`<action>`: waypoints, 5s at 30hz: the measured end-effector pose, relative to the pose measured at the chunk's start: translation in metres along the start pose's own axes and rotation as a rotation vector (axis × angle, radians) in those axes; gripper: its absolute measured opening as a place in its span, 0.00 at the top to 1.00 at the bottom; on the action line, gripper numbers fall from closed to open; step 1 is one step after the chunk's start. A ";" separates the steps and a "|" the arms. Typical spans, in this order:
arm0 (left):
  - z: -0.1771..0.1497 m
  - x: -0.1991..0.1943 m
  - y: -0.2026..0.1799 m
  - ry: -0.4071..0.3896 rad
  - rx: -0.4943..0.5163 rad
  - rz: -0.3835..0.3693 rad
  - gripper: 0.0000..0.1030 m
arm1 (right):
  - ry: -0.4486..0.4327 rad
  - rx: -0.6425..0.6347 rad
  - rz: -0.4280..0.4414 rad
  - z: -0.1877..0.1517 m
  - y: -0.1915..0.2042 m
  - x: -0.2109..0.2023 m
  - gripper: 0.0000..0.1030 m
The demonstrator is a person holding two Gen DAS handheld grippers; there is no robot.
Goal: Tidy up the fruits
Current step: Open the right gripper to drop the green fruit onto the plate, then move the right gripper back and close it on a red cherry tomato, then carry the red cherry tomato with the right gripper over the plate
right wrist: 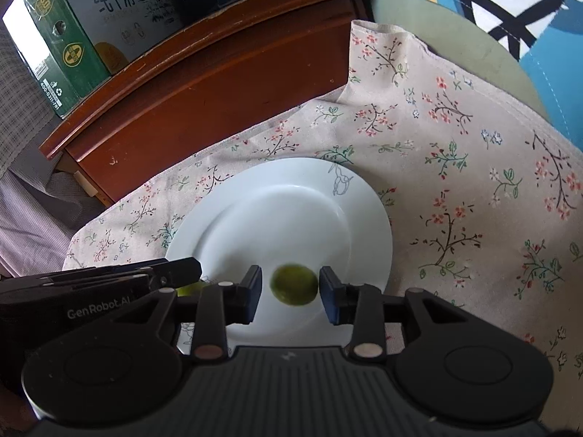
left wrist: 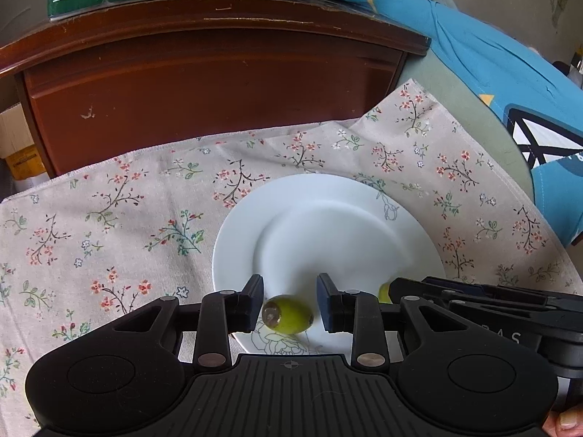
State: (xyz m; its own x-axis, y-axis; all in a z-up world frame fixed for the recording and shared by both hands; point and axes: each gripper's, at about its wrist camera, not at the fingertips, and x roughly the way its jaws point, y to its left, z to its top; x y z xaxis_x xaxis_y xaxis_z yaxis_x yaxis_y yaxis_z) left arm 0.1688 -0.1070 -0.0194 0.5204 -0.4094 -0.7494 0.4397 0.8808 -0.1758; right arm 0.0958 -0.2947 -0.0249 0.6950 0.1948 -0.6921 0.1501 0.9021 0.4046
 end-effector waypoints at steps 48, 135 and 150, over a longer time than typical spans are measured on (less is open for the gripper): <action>-0.086 -0.085 0.037 0.080 -0.029 0.190 0.17 | 0.059 -0.031 0.074 -0.087 0.025 -0.081 0.51; -0.058 -0.114 0.000 -0.136 0.091 -0.010 0.75 | -0.106 -0.145 0.113 -0.058 0.043 -0.089 0.76; -0.019 -0.087 -0.006 -0.152 0.086 0.008 0.75 | -0.152 -0.148 0.083 -0.010 0.030 -0.072 0.76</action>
State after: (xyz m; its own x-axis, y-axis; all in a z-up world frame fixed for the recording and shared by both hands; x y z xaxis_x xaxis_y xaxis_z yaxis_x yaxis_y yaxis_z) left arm 0.1064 -0.0721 0.0348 0.6258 -0.4396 -0.6443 0.4931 0.8630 -0.1099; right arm 0.0428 -0.2776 0.0310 0.8004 0.2207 -0.5574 -0.0096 0.9343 0.3563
